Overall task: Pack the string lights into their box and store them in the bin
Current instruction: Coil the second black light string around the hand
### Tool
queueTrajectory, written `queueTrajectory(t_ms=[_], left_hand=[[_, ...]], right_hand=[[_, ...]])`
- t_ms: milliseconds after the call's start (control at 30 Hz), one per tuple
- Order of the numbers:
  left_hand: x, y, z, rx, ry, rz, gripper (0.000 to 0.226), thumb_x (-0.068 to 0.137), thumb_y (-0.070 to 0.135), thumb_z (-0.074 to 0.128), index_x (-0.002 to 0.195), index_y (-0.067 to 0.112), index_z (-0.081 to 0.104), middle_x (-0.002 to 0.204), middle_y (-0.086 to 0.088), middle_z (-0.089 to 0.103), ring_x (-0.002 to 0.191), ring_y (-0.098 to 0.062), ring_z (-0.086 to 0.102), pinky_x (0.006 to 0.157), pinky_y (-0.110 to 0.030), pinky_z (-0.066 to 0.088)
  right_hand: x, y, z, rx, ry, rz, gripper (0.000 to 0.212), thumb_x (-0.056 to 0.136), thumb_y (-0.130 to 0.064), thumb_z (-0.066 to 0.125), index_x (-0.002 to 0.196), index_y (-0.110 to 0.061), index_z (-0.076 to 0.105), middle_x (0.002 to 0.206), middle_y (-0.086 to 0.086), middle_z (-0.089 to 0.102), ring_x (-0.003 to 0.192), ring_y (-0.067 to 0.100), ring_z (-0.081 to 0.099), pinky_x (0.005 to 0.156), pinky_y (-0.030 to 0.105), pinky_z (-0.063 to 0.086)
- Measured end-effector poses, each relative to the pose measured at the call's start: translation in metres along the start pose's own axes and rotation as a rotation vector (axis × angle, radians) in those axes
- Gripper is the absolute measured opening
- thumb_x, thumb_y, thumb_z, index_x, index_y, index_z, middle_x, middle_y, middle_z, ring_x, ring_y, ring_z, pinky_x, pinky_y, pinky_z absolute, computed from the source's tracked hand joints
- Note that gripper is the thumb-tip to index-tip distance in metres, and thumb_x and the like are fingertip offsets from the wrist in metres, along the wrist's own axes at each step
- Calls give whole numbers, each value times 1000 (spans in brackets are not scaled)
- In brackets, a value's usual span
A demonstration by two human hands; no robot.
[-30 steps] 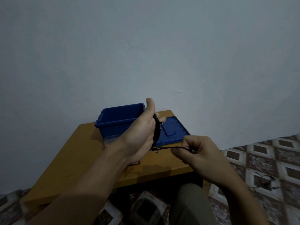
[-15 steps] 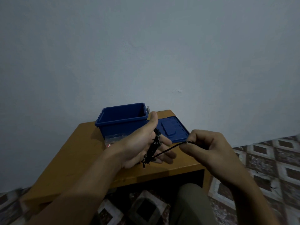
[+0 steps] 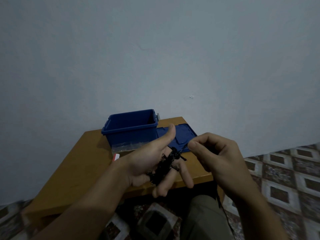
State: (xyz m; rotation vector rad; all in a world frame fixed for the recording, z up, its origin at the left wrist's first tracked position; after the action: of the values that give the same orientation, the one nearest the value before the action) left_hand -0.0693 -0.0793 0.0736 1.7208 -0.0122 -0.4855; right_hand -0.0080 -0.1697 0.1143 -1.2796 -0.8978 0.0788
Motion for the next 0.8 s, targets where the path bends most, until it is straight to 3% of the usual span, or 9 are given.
queueTrajectory(t_ms=[133,200,300,400,533,600,700,800], left_hand=[[1,6,18,-219,-214,85,106,90,82,19,76,-9,71,38,-7,51,32,-26,37,46,-20,50],[-2,11,23,-299,-283,124,100,91,79,25,72,-8,71,41,-10,55,36,-26,45,49,-20,53],[-1,15,11,-358,-180,209,89,88,78,38,71,-2,73,53,-10,65,48,-21,61,60,-26,55],[-6,29,16,-407,-324,312,99,91,77,27,97,-12,69,66,-16,71,56,-25,66,67,-37,50],[-13,47,11,-529,-351,438,103,92,76,24,128,-18,49,94,-23,72,76,-30,71,80,-41,51],[-15,51,10,-579,-331,465,107,92,77,25,134,-19,43,107,-26,68,88,-34,69,88,-43,52],[-17,56,5,-602,-282,508,107,91,79,22,140,-13,43,128,-28,61,103,-34,67,98,-45,47],[-17,63,2,-635,-246,531,107,90,79,22,147,-10,37,147,-28,46,116,-34,62,108,-46,42]], right_hand=[[0,10,8,-40,-32,62,17,92,-24,65,87,-9,70,57,-6,56,49,5,46,49,17,38],[0,18,12,-22,-39,111,11,95,-24,64,95,-13,67,58,-4,57,48,10,44,48,22,38],[-1,25,17,31,-49,161,12,97,-23,61,106,-17,56,57,-2,59,49,17,44,47,26,37],[-1,24,18,12,-46,136,8,101,-26,57,104,-19,53,60,6,61,48,21,46,46,30,38],[-2,21,25,-59,-121,82,14,103,-23,54,107,-20,68,65,6,65,51,23,52,48,33,42],[-2,18,25,-95,-131,56,18,102,-19,56,105,-26,72,68,7,68,54,26,56,49,34,47],[-2,18,24,-154,-141,36,18,99,-10,58,97,-21,72,78,4,73,63,21,65,57,29,52],[-2,24,24,-149,-163,69,10,99,-16,59,105,-18,66,85,4,75,70,18,68,66,30,54]])
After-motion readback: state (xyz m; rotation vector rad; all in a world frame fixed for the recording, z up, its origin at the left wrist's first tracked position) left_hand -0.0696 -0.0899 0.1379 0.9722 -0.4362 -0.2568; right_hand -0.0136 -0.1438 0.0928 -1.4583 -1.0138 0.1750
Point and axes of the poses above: each hand's wrist, its own x-axis towards the middle knuckle, its own z-axis out of the palm, y = z × x, the point moved 10 cm from there along x, towards the middle knuckle
